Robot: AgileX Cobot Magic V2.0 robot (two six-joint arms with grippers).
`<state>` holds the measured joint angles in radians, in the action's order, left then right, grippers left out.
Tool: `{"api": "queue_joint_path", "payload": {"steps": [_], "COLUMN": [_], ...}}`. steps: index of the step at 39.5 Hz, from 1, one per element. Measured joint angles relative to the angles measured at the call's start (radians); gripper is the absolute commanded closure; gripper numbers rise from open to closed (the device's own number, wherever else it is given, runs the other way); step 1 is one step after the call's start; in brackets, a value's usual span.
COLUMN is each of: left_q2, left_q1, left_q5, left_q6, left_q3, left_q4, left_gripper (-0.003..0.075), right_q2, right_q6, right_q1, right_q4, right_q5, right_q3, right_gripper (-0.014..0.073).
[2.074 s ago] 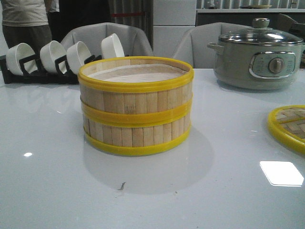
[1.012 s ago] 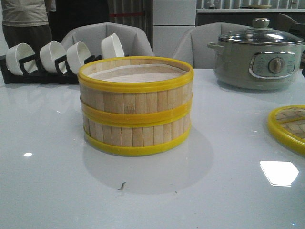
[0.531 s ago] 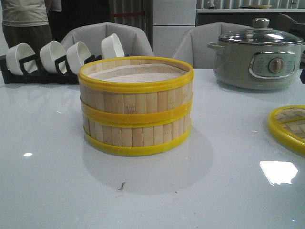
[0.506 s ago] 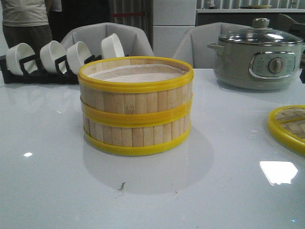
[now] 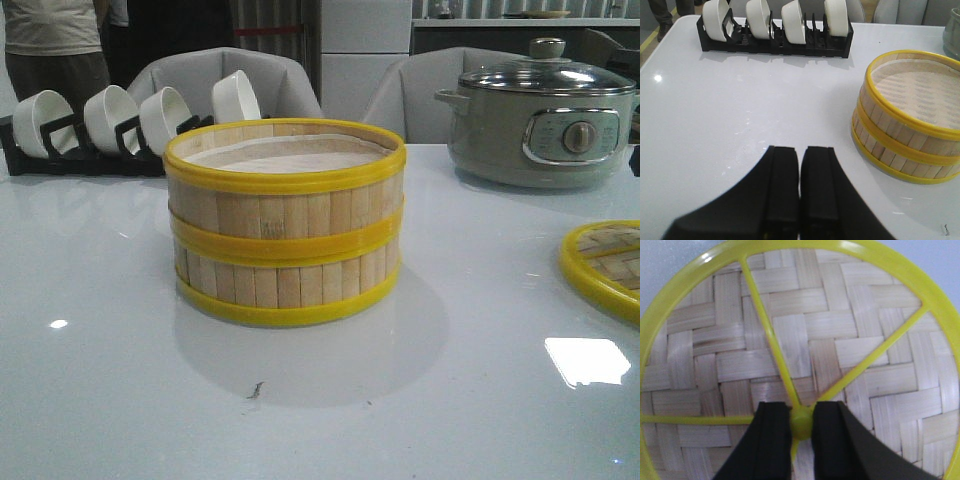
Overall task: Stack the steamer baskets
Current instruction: 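Lower the right gripper and grasp the woven lid at its center hub, then lift the woven lid with the right gripper and carry it over the stack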
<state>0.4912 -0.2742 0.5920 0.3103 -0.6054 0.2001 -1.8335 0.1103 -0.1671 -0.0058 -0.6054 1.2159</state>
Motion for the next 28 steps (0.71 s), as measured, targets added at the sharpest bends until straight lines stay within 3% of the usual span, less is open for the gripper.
{"api": "queue_joint_path", "payload": {"steps": [13,28], "left_q2": [0.0,0.0], "left_q1": [0.0,0.0], "left_q5": [0.0,0.0], "left_q6": [0.0,0.0], "left_q3": [0.0,0.0], "left_q4": [0.0,0.0], "left_gripper": [0.0626,0.0626], "right_q2": [0.023,0.053], "right_q6": [-0.002,-0.002], "right_q1": [0.059,0.324], "right_q4": [0.0,0.0], "right_q5": [-0.121,-0.323], "right_q3": [0.106,0.475], "right_gripper": [0.0545,0.0545]}}
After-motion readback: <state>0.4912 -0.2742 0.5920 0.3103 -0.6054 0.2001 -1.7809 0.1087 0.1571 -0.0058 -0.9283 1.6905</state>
